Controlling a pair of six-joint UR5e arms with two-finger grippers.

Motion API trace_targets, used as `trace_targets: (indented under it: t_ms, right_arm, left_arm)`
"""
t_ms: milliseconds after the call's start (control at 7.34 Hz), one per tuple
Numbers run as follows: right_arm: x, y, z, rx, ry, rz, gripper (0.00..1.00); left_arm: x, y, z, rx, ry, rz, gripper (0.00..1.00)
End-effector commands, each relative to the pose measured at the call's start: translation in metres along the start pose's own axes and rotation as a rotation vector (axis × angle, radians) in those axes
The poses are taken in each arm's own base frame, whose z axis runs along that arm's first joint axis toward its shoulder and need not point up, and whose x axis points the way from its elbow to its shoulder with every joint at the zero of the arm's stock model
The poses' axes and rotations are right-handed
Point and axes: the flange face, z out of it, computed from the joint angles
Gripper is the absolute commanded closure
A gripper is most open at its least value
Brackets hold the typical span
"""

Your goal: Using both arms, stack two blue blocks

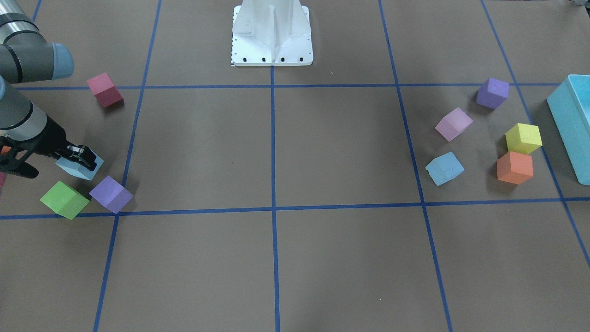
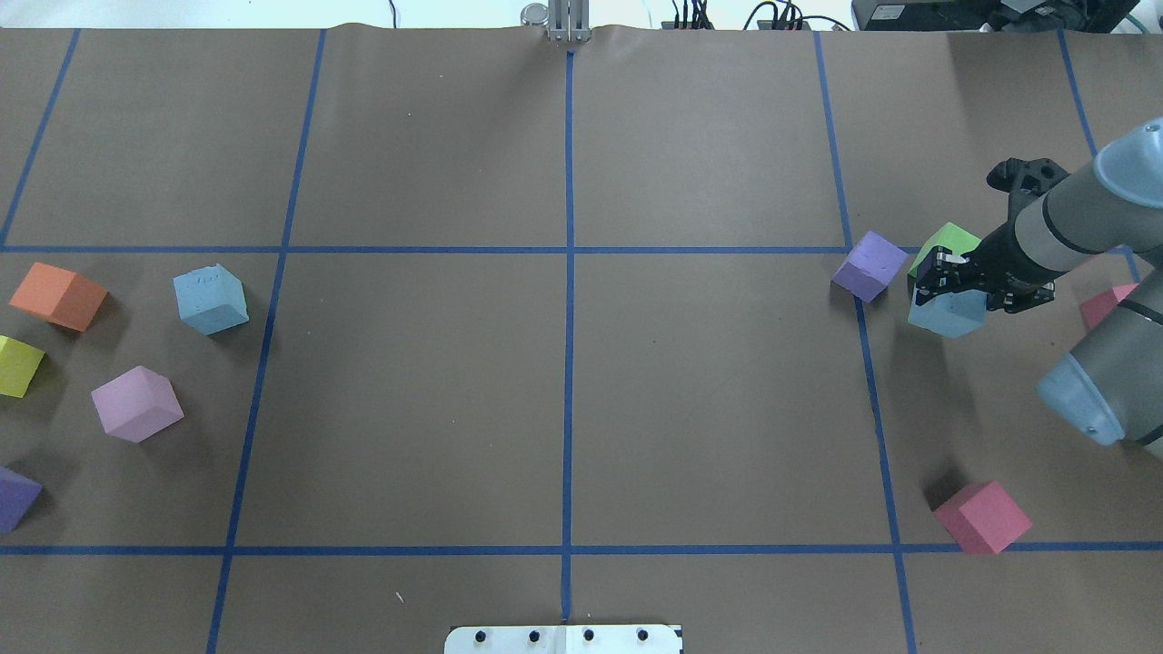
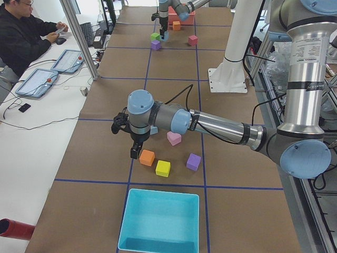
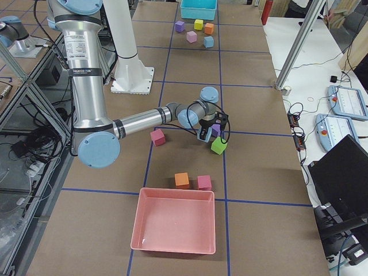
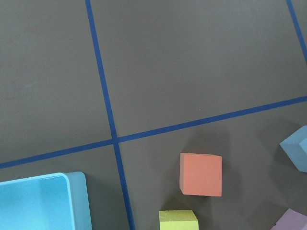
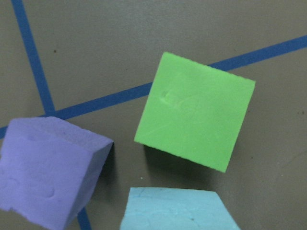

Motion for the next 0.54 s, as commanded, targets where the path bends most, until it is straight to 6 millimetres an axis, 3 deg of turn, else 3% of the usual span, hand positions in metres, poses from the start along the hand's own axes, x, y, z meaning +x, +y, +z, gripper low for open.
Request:
trace_targets:
  t_ms: [0, 136, 272, 408]
  right_arm:
    - [-0.028, 0.029, -0.011, -0.004, -0.035, -0.069, 0.38]
    - [-0.055, 0.053, 0.005, -0.021, -0.034, -0.13, 0.38]
    - [-0.083, 0.064, 0.012, -0.001, -0.036, -0.173, 0.38]
    - [-0.111, 0.065, 0.002, 0.003, -0.043, -0.186, 0.38]
  left_arm:
    - [0.0, 0.001, 0.001, -0.001, 0.0, 0.0, 0.0]
    - [0.0, 0.001, 0.0, 0.0, 0.0, -0.004, 0.0]
    - [0.0, 0.003, 0.0, 0.0, 0.0, -0.005, 0.0]
    - [0.0, 0.003, 0.002, -0.003, 0.0, -0.005, 0.0]
